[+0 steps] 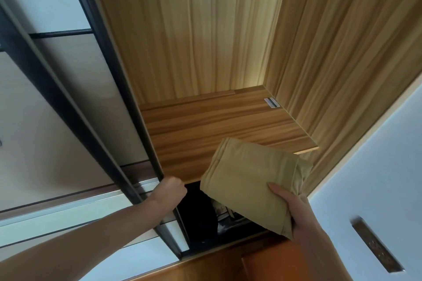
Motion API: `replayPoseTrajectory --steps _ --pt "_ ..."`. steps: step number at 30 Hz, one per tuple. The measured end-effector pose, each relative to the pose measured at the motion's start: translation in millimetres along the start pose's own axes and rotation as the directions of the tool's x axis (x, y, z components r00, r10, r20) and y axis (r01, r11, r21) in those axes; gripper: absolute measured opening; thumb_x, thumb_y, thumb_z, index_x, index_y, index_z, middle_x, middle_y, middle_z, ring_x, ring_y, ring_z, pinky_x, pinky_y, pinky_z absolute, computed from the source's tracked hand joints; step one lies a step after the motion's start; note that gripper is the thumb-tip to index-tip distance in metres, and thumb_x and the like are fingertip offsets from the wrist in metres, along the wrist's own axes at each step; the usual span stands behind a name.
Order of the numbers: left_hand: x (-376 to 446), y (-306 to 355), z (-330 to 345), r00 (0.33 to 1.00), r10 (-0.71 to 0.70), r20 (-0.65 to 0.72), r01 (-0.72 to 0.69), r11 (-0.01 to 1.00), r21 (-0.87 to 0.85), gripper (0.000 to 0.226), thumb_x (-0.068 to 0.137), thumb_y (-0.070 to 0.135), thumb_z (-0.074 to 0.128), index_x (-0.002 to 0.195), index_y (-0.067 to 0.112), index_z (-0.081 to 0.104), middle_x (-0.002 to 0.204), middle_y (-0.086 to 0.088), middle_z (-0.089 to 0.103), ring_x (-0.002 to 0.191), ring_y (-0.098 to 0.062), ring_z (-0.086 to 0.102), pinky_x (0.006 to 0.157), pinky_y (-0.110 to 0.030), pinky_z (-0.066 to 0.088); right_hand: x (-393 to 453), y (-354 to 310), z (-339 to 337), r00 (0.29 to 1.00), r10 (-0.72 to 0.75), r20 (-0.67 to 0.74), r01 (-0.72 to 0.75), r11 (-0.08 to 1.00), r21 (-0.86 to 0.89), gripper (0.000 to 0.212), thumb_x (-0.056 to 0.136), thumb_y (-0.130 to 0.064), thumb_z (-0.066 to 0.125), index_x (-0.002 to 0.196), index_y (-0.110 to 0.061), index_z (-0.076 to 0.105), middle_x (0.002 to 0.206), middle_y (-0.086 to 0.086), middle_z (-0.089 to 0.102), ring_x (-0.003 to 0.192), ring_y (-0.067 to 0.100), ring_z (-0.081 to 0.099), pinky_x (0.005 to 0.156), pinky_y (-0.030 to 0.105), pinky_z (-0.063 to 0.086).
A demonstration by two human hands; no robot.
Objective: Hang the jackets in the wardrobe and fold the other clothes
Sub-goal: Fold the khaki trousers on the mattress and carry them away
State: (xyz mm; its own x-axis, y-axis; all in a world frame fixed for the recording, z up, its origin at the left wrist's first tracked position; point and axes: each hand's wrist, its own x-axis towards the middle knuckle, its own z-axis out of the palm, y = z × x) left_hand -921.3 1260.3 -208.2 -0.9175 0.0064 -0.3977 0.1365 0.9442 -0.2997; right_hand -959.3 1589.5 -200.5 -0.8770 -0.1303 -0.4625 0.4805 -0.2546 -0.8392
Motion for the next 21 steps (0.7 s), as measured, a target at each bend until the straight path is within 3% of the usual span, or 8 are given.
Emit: replayPoseTrajectory --steps 5,7,9,10,12,14,16,21 --pt "18 6 -6 0.999 -0.013 -0.049 0.022 0.982 0.185 0.035 0.097 -0.006 0.050 0.097 0.022 0.072 0.099 0.004 0.072 0.091 -0.020 0.072 0.057 -0.029 0.036 10 -3 5 1.000 -0.006 -0.012 0.006 1.000 -0.018 0.096 0.040 -0.036 0.102 0.127 -0.019 0.066 0.111 0.010 0.079 0.099 0.037 0.077 0.086 0.065 0.060" --pt "32 8 -12 0.987 -0.126 -0.095 0.128 0.992 0.019 0.029 0.097 0.005 0.052 0.091 0.024 0.074 0.096 0.004 0.075 0.088 -0.019 0.074 0.058 -0.029 0.040 15 -4 4 1.000 -0.010 -0.010 0.010 0.999 -0.034 0.095 0.041 -0.037 0.103 0.127 -0.020 0.066 0.111 0.010 0.079 0.098 0.035 0.077 0.086 0.064 0.061" --pt "42 7 -18 0.964 -0.255 -0.071 0.208 0.895 -0.394 0.031 0.101 0.018 0.046 0.080 0.022 0.069 0.094 -0.004 0.075 0.090 -0.026 0.074 0.064 -0.030 0.045 23 -7 4 1.000 -0.007 -0.008 0.006 0.999 -0.045 0.093 0.045 -0.036 0.104 0.129 -0.020 0.066 0.113 0.010 0.079 0.101 0.037 0.077 0.087 0.064 0.060" --pt "47 7 -19 0.957 -0.290 -0.018 0.208 0.726 -0.656 0.039 0.107 0.027 0.040 0.077 0.022 0.064 0.092 -0.006 0.074 0.090 -0.029 0.073 0.066 -0.031 0.048 28 -9 4 1.000 -0.003 -0.003 0.002 0.999 -0.054 0.092 0.047 -0.035 0.104 0.129 -0.020 0.066 0.114 0.010 0.079 0.101 0.037 0.077 0.086 0.064 0.060" --pt "49 12 -23 0.957 -0.236 0.168 0.189 0.068 -0.980 0.046 0.110 0.054 0.030 0.090 0.030 0.063 0.097 -0.004 0.074 0.098 -0.025 0.072 0.085 -0.036 0.058 38 -15 5 1.000 0.011 0.023 -0.009 0.997 -0.079 0.086 0.051 -0.034 0.103 0.128 -0.021 0.068 0.112 0.010 0.079 0.099 0.035 0.077 0.084 0.062 0.061" --pt "56 19 -20 0.956 0.011 0.292 0.254 -0.524 -0.813 0.050 0.100 0.075 0.035 0.105 0.037 0.067 0.111 -0.005 0.077 0.109 -0.026 0.073 0.100 -0.050 0.058 49 -22 8 0.998 0.022 0.060 -0.015 0.992 -0.124 0.082 0.053 -0.034 0.103 0.126 -0.021 0.069 0.112 0.010 0.079 0.098 0.034 0.078 0.083 0.059 0.063" --pt "65 26 -14 0.952 0.168 0.258 0.302 -0.663 -0.684 0.062 0.087 0.084 0.053 0.111 0.033 0.080 0.119 -0.008 0.078 0.113 -0.029 0.073 0.100 -0.054 0.057 60 -31 11 0.994 0.040 0.098 -0.022 0.984 -0.175 0.082 0.055 -0.035 0.102 0.128 -0.021 0.068 0.114 0.010 0.079 0.101 0.033 0.077 0.082 0.054 0.063" --pt "75 35 -5 0.949 0.200 0.245 0.315 -0.680 -0.662 0.090 0.053 0.050 0.103 0.128 0.016 0.067 0.117 -0.012 0.078 0.108 -0.028 0.076 0.092 -0.045 0.062 85 -46 10 0.978 0.126 0.164 -0.074 0.955 -0.288 0.086 0.054 -0.036 0.103 0.130 -0.017 0.067 0.118 0.013 0.077 0.106 0.034 0.076 0.083 0.050 0.063"
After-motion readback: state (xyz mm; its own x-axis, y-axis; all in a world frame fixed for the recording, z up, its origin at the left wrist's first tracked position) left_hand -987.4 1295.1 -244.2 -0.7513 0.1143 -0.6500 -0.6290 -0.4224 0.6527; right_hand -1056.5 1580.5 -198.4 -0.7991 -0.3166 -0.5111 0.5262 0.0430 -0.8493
